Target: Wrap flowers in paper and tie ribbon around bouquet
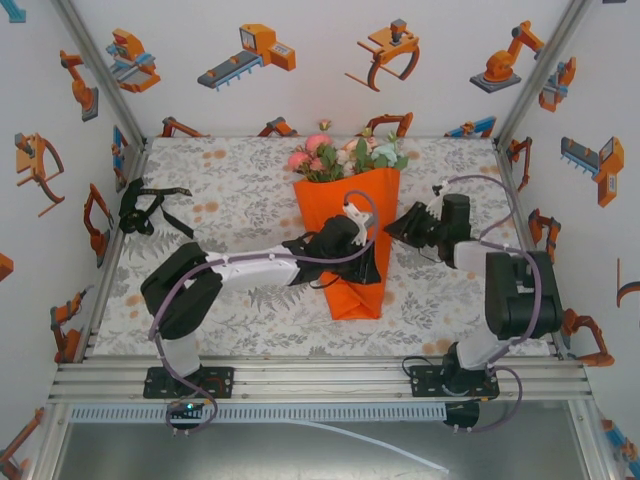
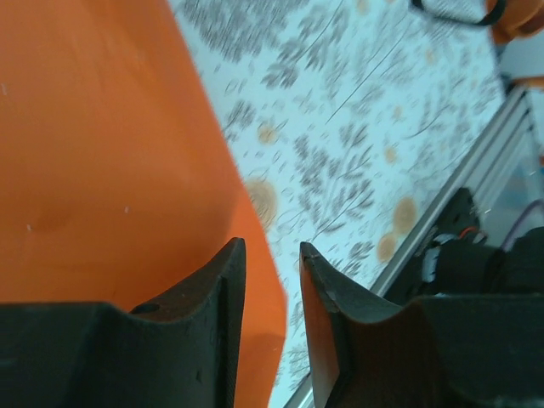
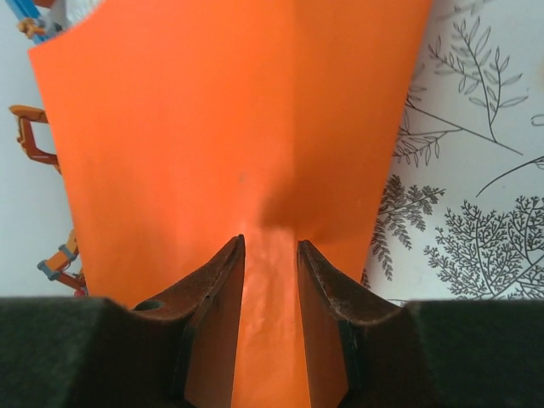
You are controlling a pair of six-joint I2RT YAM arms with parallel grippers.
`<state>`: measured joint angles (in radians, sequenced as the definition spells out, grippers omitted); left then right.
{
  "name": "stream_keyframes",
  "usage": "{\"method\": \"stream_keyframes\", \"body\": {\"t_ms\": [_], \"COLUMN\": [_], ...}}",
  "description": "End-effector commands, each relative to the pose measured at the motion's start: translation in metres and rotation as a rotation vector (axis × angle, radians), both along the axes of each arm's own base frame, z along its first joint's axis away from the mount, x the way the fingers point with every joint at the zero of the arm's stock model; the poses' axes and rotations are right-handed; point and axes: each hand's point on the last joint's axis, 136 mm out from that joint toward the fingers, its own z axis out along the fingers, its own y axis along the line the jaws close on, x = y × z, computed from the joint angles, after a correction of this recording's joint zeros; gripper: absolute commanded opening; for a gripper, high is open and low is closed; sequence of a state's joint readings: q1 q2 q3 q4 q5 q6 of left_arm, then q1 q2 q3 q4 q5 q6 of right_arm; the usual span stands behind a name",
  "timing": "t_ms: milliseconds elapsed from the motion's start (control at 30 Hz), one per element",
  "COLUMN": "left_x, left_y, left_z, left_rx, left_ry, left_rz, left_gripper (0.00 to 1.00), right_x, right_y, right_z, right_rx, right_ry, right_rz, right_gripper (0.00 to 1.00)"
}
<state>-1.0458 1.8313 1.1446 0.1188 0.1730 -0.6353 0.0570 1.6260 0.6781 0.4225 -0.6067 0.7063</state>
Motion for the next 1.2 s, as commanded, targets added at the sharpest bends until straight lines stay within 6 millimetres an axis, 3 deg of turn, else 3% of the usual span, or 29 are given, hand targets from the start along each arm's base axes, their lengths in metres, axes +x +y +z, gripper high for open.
{"method": "stream_keyframes", "body": {"t_ms": [0, 233, 500, 733, 933, 1000, 1067, 1133, 1167], "left_x": [-0.005, -0.018, -0.020, -0.018, -0.017, -0.015, -0.013, -0.012, -0.012], "left_y": [0.026, 0.053, 0.062, 0.064, 0.062, 0.063, 0.063, 0.061, 0.059], "left_z": [-0.047, -0.086, -0.095, -0.097, -0.095, -0.094, -0.091, -0.088, -0.086], "left_rx": [0.131, 0.227, 0.245, 0.241, 0.230, 0.231, 0.221, 0.203, 0.194], "left_ry": [0.041, 0.082, 0.087, 0.093, 0.091, 0.086, 0.079, 0.075, 0.072], "left_rz": [0.016, 0.031, 0.045, 0.046, 0.050, 0.060, 0.065, 0.071, 0.071], "left_gripper": [0.32, 0.30, 0.28, 0.26, 0.26, 0.26, 0.26, 0.26, 0.26], "right_x": [0.016, 0.052, 0.096, 0.159, 0.205, 0.207, 0.194, 0.164, 0.147], "right_y": [0.004, 0.001, -0.024, -0.051, -0.065, -0.065, -0.066, -0.061, -0.059], "right_z": [-0.009, -0.036, -0.048, -0.048, -0.005, 0.015, 0.040, 0.063, 0.065], "right_rx": [-0.008, -0.031, -0.052, 0.002, 0.012, -0.003, -0.027, -0.027, -0.021], "right_ry": [-0.017, 0.023, 0.024, -0.013, -0.098, -0.117, -0.148, -0.176, -0.172], "right_rz": [-0.009, -0.034, -0.111, -0.156, -0.162, -0.148, -0.140, -0.129, -0.122], "right_gripper": [0.33, 0.33, 0.33, 0.33, 0.34, 0.34, 0.34, 0.34, 0.34]}}
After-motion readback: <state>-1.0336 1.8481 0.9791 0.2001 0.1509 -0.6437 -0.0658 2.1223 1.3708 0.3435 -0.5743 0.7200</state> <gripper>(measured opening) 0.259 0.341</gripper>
